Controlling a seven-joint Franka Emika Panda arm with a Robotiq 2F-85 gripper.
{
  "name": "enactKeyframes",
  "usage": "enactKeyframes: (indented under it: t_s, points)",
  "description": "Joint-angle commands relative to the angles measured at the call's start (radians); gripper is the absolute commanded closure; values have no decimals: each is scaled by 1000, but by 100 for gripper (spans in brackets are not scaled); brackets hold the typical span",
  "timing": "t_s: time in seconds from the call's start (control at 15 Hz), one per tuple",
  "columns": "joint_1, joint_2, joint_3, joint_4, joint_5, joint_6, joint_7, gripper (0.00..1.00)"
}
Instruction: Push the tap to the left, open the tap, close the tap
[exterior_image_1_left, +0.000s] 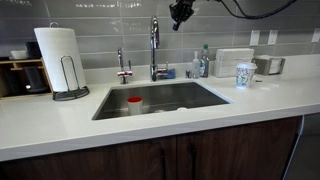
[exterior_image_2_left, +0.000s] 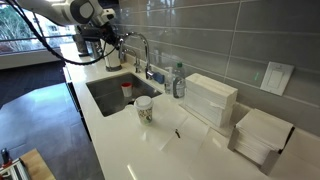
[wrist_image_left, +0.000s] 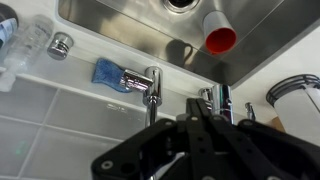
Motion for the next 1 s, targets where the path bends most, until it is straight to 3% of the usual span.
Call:
enactKeyframes:
  t_s: [0.0, 0.53, 0.93]
  points:
    - [19, 87, -1, 95, 33, 14, -2, 95]
    - [27, 183, 3, 178, 111, 70, -22, 95]
    - [32, 159, -5, 160, 81, 49, -1, 94]
